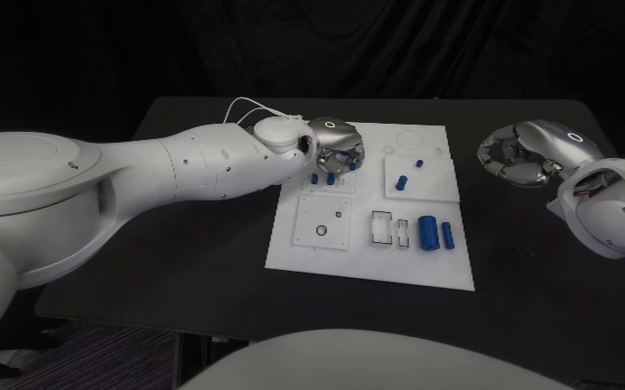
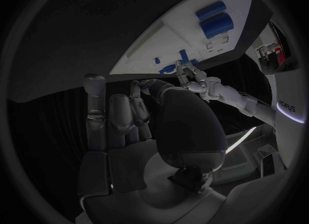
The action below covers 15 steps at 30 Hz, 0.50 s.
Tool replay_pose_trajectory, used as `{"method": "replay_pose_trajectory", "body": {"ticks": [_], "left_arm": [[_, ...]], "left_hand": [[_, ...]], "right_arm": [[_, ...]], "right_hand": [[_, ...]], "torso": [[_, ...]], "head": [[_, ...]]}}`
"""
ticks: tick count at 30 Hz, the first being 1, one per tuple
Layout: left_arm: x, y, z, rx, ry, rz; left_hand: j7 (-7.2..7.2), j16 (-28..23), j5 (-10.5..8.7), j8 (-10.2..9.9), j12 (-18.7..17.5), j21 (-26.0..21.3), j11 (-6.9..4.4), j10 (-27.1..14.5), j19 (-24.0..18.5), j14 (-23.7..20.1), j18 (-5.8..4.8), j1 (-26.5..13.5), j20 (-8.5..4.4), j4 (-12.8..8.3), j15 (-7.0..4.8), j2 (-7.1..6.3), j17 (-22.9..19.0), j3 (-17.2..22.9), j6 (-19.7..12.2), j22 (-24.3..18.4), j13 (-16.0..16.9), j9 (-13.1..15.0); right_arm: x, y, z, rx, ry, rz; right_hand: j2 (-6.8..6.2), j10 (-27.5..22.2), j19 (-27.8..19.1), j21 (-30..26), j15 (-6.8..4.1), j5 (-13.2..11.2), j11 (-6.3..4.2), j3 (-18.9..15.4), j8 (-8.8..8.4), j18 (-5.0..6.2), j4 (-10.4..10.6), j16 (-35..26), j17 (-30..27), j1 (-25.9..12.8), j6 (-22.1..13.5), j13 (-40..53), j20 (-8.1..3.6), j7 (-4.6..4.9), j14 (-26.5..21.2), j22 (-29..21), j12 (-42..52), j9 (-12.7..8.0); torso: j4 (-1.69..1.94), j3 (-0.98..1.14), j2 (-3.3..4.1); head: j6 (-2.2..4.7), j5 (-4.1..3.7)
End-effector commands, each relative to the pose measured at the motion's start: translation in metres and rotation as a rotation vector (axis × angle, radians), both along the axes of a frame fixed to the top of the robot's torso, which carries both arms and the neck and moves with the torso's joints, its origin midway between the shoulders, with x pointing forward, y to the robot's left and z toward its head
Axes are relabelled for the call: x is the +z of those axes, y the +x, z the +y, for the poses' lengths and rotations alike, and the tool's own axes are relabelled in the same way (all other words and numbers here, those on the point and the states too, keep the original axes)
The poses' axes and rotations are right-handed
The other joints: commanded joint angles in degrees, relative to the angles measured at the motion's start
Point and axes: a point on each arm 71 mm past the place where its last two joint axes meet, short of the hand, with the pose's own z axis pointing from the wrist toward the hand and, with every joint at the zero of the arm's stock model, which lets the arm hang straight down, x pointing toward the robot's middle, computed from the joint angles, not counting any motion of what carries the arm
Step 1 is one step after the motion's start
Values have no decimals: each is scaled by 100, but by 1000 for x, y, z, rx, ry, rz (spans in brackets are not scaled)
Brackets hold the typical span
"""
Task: Assemble the parts on the task board
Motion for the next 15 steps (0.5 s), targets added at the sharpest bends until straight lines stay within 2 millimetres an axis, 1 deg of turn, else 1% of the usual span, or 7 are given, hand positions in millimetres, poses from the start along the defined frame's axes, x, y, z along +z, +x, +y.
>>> {"method": "replay_pose_trajectory", "body": {"ticks": [1, 6, 8, 11, 15], "left_arm": [[0, -3, -1, -25, -17, -18], [2, -7, 6, -21, -32, -31], [4, -9, 8, -22, -43, -40], [8, -12, 11, -25, -63, -60], [18, -13, 15, -29, -79, -84]], "left_hand": [[3, 6, 24, 27, 19, 35, 9, 44, 33, 4, -23, 3, -21, -29, -45, 62, -13, -5, 49, 845, 4, 12], [17, -5, 42, 42, -20, 43, 24, 43, 41, 2, -25, 5, -28, -53, -44, 50, -42, -16, 88, 847, -20, 28], [22, -7, 51, 44, -48, 43, 31, 36, 43, 3, -25, 8, -30, -62, -41, 47, -50, -14, 97, 847, -38, 33], [26, 13, 105, 51, -110, 74, 39, 38, 60, 24, -31, 25, -34, -92, -33, 43, -31, 2, 127, 856, -83, 45], [28, 30, 133, 54, -135, 104, 41, 54, 77, 42, -38, 25, -36, -105, -32, 32, -12, 5, 142, 865, -105, 51]], "right_arm": [[-2, 0, -1, -6, -7, 12], [-4, -1, -2, -9, -9, 18], [-4, -1, -3, -11, -10, 19], [-5, -1, -4, -14, -11, 20], [-5, -1, -4, -14, -12, 21]], "right_hand": [[23, -33, -19, -31, 5, 19, -21, 17, 36, 11, -27, -22, -5, 32, -19, -1, -18, 6, -38, 431, -19, 6], [23, -33, -19, -31, 5, 19, -21, 17, 36, 11, -27, -22, -5, 32, -19, -1, -18, 6, -38, 431, -19, 6], [28, -38, -19, -33, 5, 19, -21, 21, 37, 11, -31, -28, -11, 38, -20, -8, -18, 6, -40, 431, -27, 8], [28, -38, -19, -33, 5, 19, -21, 21, 37, 11, -31, -28, -11, 38, -20, -8, -18, 6, -40, 431, -27, 8], [28, -38, -19, -33, 5, 19, -21, 21, 37, 11, -31, -28, -11, 38, -20, -8, -18, 6, -40, 431, -27, 8]], "torso": [[-2, -1, 3], [4, 3, 1], [8, 4, 2], [10, 4, 0], [12, 2, -10]], "head": [[-1, 7], [-1, 3], [-1, 12], [-1, 14], [-1, -10]]}}
